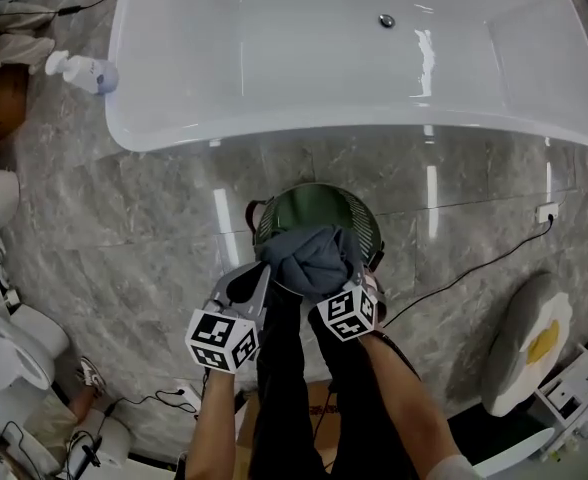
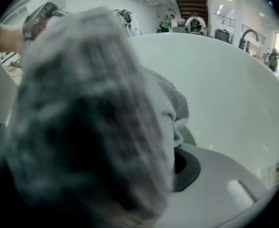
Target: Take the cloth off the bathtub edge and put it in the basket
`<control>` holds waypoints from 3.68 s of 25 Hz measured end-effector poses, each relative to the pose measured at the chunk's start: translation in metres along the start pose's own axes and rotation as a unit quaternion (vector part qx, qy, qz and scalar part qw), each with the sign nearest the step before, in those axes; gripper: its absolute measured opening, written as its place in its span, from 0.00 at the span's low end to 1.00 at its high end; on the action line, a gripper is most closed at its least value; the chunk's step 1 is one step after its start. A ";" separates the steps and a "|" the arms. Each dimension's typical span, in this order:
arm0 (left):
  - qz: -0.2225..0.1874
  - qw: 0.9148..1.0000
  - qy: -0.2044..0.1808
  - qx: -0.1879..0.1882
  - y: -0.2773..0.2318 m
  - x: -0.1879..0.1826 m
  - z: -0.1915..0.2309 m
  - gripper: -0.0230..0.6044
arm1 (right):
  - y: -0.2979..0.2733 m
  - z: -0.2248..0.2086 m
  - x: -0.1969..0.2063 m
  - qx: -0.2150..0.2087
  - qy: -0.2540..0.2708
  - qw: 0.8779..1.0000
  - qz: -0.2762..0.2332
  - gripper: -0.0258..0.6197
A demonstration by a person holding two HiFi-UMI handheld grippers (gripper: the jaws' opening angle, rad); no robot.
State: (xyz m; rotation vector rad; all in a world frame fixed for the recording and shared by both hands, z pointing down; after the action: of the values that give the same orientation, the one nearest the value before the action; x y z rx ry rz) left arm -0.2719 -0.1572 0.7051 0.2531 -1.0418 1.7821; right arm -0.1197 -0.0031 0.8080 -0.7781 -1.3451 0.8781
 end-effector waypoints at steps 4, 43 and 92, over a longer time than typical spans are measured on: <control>0.007 1.000 0.018 0.000 -0.014 0.031 0.020 0.13 | -0.036 0.003 0.020 0.005 -0.026 0.999 0.022 0.40; -0.025 0.999 0.039 -0.028 -0.016 0.081 0.051 0.13 | -0.144 0.004 0.046 0.044 0.005 0.994 0.103 0.52; -0.002 0.998 -0.042 -0.041 0.116 -0.069 -0.242 0.13 | 0.341 -0.069 -0.053 0.022 -0.184 0.980 -0.076 0.52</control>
State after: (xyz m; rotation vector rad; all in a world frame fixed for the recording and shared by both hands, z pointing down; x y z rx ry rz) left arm -0.2684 -0.0356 0.4559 0.2816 -1.1705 1.7332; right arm -0.0797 0.1145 0.4788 -0.4827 -1.6799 0.9564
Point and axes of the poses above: the fingertips, and each gripper's own axes: y backward along the fingers, z to its left, x out of its underside, the point moved 10 cm from there along y, backward along the fingers, and after that the axes turned 13 degrees about x, right-handed, at the moved point
